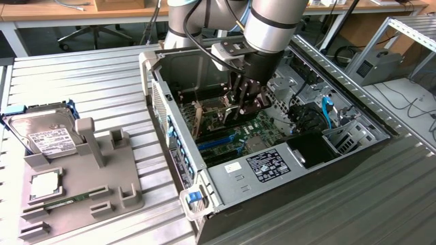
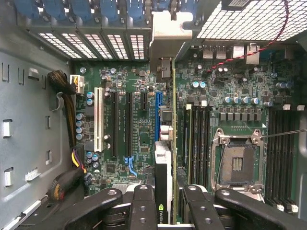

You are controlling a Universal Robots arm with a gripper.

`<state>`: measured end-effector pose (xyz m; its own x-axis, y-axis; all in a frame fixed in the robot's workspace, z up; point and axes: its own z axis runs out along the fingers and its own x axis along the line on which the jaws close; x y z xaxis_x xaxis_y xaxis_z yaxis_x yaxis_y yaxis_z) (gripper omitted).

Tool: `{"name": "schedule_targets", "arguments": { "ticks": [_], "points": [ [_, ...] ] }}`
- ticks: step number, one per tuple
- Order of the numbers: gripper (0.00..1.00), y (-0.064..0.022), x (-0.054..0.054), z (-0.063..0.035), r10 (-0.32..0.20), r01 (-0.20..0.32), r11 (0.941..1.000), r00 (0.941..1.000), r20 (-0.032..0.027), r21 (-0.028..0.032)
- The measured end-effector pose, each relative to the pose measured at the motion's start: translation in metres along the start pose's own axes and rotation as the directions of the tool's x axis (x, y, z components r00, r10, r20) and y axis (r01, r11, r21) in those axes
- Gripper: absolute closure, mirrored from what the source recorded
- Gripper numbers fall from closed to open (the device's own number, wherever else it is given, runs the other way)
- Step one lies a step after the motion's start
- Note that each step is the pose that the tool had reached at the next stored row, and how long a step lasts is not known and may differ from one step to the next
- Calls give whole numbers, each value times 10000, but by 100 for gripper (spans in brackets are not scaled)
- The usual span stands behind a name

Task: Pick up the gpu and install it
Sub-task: 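Insert the gpu into the slot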

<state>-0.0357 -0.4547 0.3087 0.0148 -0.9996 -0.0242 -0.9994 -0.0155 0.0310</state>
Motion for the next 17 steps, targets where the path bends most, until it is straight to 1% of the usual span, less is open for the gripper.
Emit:
{"name": "schedule_targets", "arguments": {
  "ticks": [4, 6, 13, 16, 17],
  "points": [
    [73, 23, 0, 2, -2, 2, 10000, 10000, 0, 56],
    [73, 31, -1, 3, -2, 2, 10000, 10000, 1, 71],
    [73, 46, -1, 3, -2, 2, 10000, 10000, -1, 79],
    [73, 63, 0, 12, -4, 4, 9999, 10000, 5, 136],
    [73, 66, 0, 21, -5, 5, 9998, 10000, 4, 176]
  ]
}}
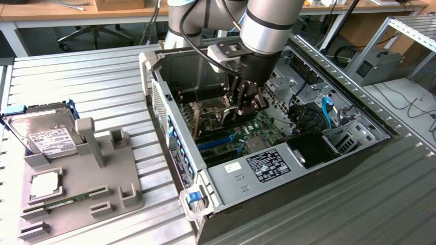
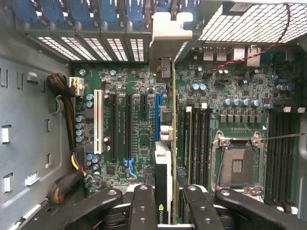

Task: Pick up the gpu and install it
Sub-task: 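Insert the gpu into the slot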

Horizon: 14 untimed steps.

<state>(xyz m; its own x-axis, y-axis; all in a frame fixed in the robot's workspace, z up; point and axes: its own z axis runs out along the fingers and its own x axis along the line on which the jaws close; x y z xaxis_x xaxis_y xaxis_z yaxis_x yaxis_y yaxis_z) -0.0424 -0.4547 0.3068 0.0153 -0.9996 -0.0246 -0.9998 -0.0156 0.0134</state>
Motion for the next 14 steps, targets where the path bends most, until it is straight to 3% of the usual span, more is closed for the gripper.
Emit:
{"name": "schedule_targets", "arguments": {
  "ticks": [2, 14],
  "points": [
    [73, 4, 2, 27, -4, 4, 10000, 10000, -2, 78],
    [73, 21, 29, 74, 256, -256, 9996, 9997, 2, 85]
  ]
}}
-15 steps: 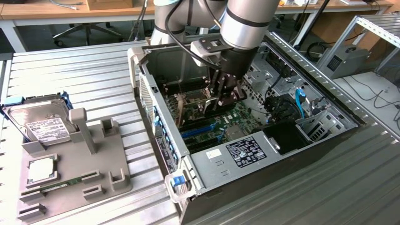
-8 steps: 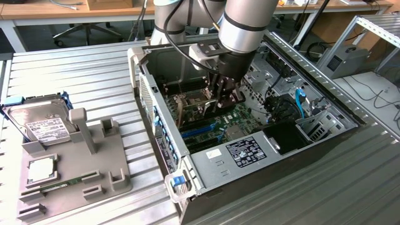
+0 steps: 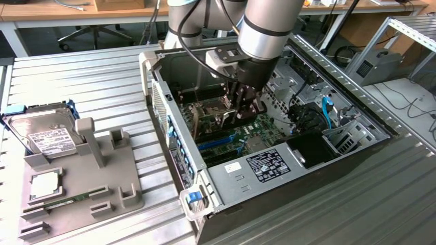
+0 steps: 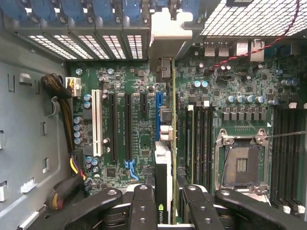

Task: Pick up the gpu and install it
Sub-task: 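Insert the gpu into the slot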

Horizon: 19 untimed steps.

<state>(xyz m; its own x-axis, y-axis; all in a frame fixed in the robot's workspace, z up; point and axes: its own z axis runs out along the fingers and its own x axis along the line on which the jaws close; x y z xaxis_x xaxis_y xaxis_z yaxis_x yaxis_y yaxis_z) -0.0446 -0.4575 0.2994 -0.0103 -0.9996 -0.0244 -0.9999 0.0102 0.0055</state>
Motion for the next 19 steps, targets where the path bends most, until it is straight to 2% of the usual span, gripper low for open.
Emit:
{"name": "schedule_targets", "arguments": {
  "ticks": [11, 19],
  "points": [
    [73, 14, 18, 4, 2, -2, 10000, 10000, 0, 0],
    [73, 66, 18, 8, 1, -1, 10000, 10000, 0, 0]
  ]
}}
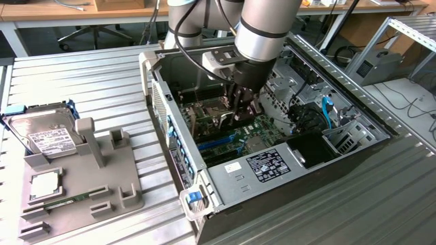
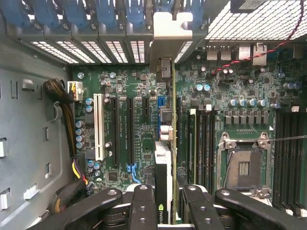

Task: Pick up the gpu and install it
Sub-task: 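Insert the gpu into the slot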

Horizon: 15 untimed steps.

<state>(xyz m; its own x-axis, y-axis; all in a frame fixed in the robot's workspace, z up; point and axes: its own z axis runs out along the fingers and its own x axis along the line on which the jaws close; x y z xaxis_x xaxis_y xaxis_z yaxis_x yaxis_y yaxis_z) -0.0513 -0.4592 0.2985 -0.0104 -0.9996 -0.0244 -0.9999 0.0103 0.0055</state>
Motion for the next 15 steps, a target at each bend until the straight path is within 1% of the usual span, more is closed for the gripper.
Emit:
{"name": "schedule_targets", "arguments": {
  "ticks": [4, 5, 8, 11, 15],
  "points": [
    [73, 43, 1, 3, 0, 0, 10000, 10000, 1, 1],
    [73, 71, 1, 5, 0, 0, 10000, 10000, 0, 0],
    [73, 120, 1, 9, 1, -1, 10000, 10000, 1, 0],
    [73, 128, 2, 25, -1, 1, 10000, 10000, 0, 1],
    [73, 130, 4, 75, 10, -10, 10000, 10000, -1, -1]
  ]
}}
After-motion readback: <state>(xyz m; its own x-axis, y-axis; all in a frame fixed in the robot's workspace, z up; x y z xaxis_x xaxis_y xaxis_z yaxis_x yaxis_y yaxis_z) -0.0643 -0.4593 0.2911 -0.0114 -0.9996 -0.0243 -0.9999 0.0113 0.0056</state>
